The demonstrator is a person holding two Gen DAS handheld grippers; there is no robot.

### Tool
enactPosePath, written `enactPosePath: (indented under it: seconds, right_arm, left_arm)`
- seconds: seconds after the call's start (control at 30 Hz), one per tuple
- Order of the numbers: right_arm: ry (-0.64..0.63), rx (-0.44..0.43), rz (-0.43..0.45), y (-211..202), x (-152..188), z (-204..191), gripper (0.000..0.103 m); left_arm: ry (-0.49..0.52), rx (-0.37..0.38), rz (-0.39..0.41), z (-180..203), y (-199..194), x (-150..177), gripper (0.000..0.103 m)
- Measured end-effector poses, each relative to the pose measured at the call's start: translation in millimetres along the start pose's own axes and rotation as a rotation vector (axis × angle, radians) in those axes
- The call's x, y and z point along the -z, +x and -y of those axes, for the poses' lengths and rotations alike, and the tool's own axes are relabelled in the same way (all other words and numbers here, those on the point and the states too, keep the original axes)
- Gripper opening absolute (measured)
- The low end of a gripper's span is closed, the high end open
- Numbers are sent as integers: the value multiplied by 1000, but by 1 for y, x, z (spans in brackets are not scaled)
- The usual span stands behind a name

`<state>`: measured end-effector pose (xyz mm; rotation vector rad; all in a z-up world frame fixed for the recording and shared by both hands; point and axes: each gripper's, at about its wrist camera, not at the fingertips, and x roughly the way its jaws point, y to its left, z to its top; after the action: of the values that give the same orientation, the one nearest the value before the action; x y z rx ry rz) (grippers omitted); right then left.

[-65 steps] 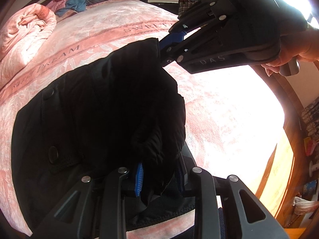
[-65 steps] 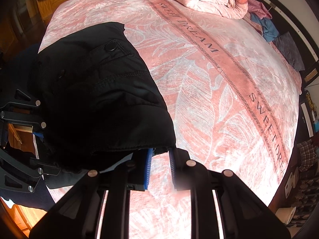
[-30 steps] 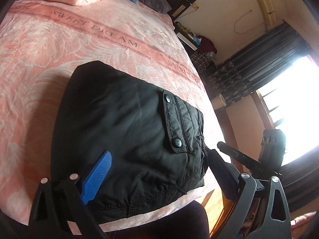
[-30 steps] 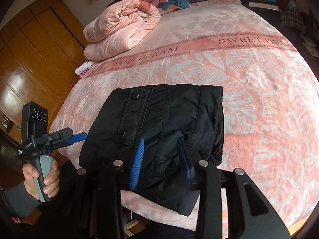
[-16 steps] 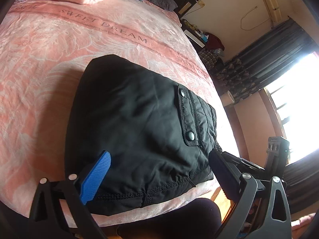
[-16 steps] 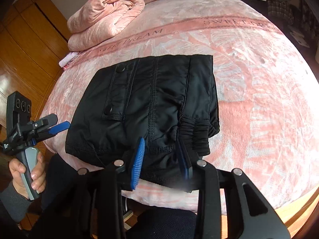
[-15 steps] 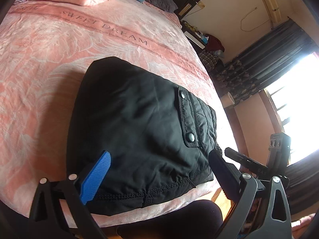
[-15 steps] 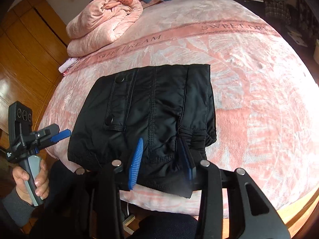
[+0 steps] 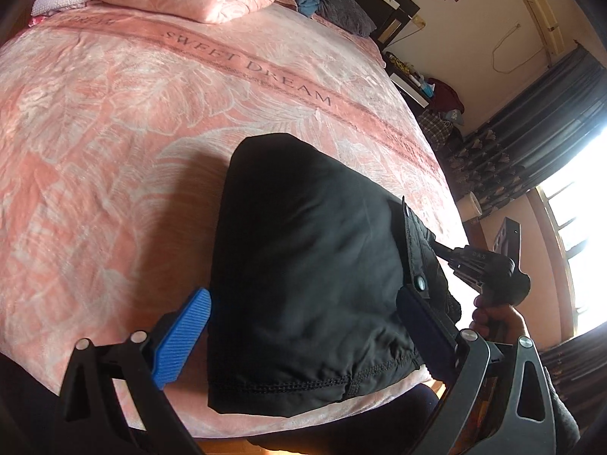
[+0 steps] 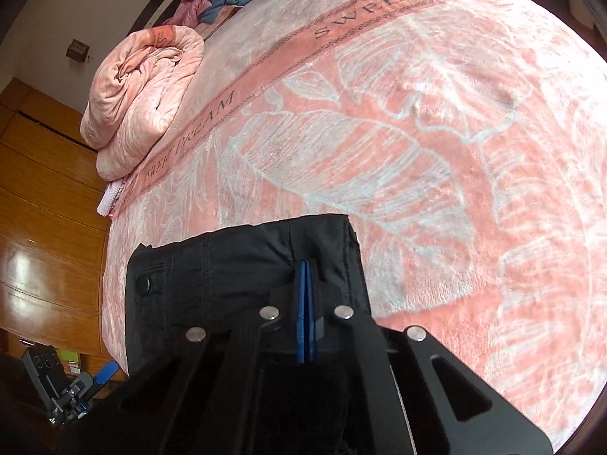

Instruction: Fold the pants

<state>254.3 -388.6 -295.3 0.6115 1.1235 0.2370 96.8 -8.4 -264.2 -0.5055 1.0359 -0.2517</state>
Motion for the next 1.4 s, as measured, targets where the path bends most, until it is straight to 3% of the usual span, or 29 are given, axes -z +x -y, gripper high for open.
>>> enactPosePath:
  seconds: [0.07, 0.1, 0.17, 0.3, 0.33, 0.4, 0.5, 0.53, 0.57, 0.63, 0.8, 0.87, 1.0, 1.4]
  right_arm:
    - [-50, -20, 50, -25, 11, -10, 35]
    - [-88, -36, 72, -37, 18, -19, 36]
    - [-176, -69, 80, -50, 41, -41, 36]
    - [-298, -87, -5, -37, 90, -64, 35]
    - [-305, -53, -36, -27, 97, -62, 34]
    - [-287, -14, -45, -17, 106, -48, 18]
    - [-192, -53, -48, -34, 106, -29, 15]
    - [-165, -84, -45, -44, 105, -26, 20]
    - [-142, -104, -36, -55, 103, -24, 54]
    - [-89, -120, -20, -73, 95, -16, 101]
    - [169, -244, -177, -60, 68, 25, 101]
    - [185, -245, -224, -47, 61, 30, 101]
    - [219, -275, -301, -19, 54, 36, 101]
    - [256, -351, -355, 14, 54, 36, 101]
  left_arm:
    - [-33, -4, -10, -10, -2, -7, 99]
    - [-46, -9, -16, -15, -3, -10, 99]
    - [-69, -13, -26, -22, -5, -14, 99]
    - [-111, 3, -35, -34, -12, -18, 99]
    - [-104, 1, -32, -34, -15, -19, 99]
    - [-101, 9, -29, -38, -20, -20, 99]
    - [-119, 42, -40, -53, -27, -24, 99]
    - [-111, 56, -54, -58, -27, -26, 99]
    - [-104, 80, -75, -63, -24, -29, 99]
    - [-110, 146, -122, -73, -14, -35, 99]
    - [-186, 278, -230, -96, 23, -53, 99]
    - [-207, 318, -275, -100, 40, -58, 99]
    - [-202, 317, -341, -102, 70, -65, 99]
    - [-204, 422, -498, -83, 136, -49, 99]
